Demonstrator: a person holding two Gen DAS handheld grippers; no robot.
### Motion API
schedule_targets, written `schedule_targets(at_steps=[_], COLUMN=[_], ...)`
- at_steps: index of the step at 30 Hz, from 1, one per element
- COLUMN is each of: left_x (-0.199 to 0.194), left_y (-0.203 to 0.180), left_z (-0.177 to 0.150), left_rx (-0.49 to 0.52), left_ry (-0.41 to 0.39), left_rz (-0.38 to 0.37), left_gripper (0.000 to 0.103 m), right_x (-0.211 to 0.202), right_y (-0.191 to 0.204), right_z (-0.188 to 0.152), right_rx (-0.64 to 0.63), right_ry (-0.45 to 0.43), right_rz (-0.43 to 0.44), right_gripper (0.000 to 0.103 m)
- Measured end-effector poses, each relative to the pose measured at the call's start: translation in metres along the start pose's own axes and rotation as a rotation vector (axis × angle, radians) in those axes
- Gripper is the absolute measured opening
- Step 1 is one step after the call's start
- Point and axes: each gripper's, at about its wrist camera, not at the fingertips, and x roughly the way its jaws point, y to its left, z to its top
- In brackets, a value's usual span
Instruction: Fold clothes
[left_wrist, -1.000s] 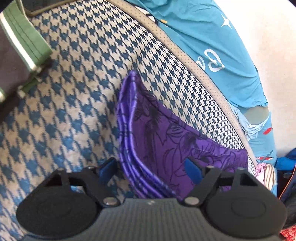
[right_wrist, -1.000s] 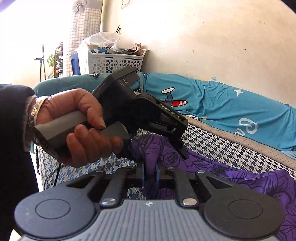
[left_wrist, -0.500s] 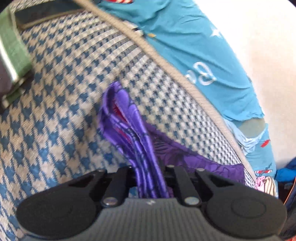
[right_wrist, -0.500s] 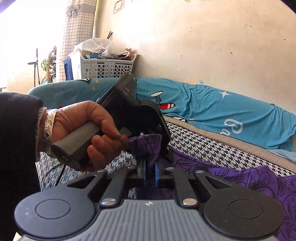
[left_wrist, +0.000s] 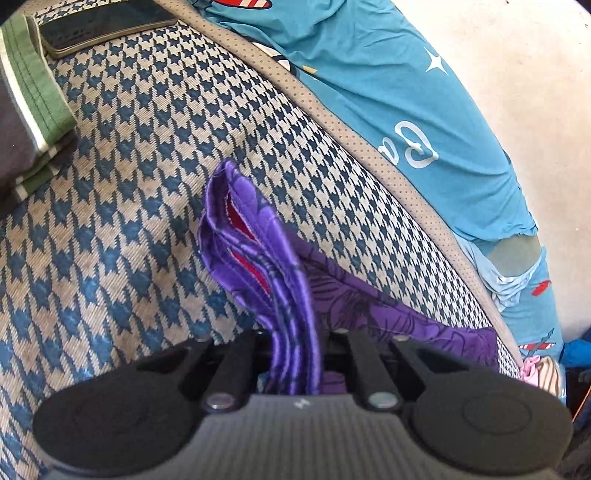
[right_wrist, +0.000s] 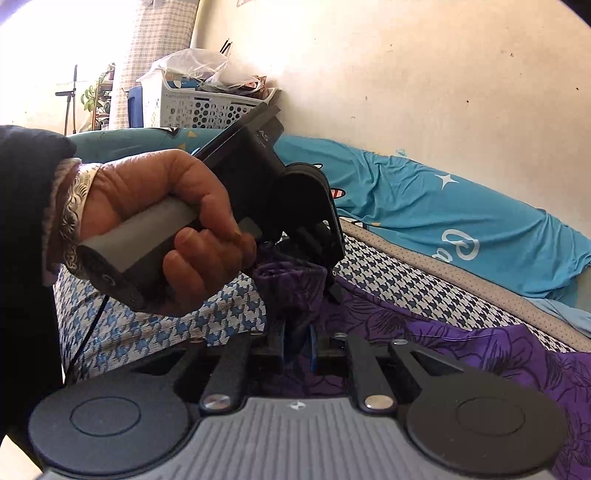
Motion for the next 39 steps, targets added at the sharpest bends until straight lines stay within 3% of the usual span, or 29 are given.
schedule_targets(at_steps=[11,16,22,28,39], left_x=[-0.004,-0.006,-0.019,-0.019,0.023], left_y=[-0.001,-0.017,-0.042,-0.096,-0.227], left_z=[-0.004,-0.005,-0.009,-0.022,-0.073], left_rx=[-0.005,0.055,0.13,0.212,0.334], left_ry=[0.007,-0.017,-0.078,-0.109,-0.062], left_rz=[-0.012,-0.056,-0.164,-0.183,-0.221], left_gripper=[0.007,0.007,0.008,0.007,0.008], right_x=[0.011,0.006,-0.025,-0.066,-0.138], right_y=[0.005,0.006,-0.004,-0.023,-0.088], right_z=[-0.005,-0.003,-0.003,-0.011,-0.033], right_rx=[0.001,-0.008,0.017,0.029,0.177], right_ry=[0.016,0.003,-0.056,-0.109,-0.175], right_rz=[0.03,0.012,-0.079,-0.175,-0.388], right_gripper=[0.021,0.01,0.008,0.008,0.008])
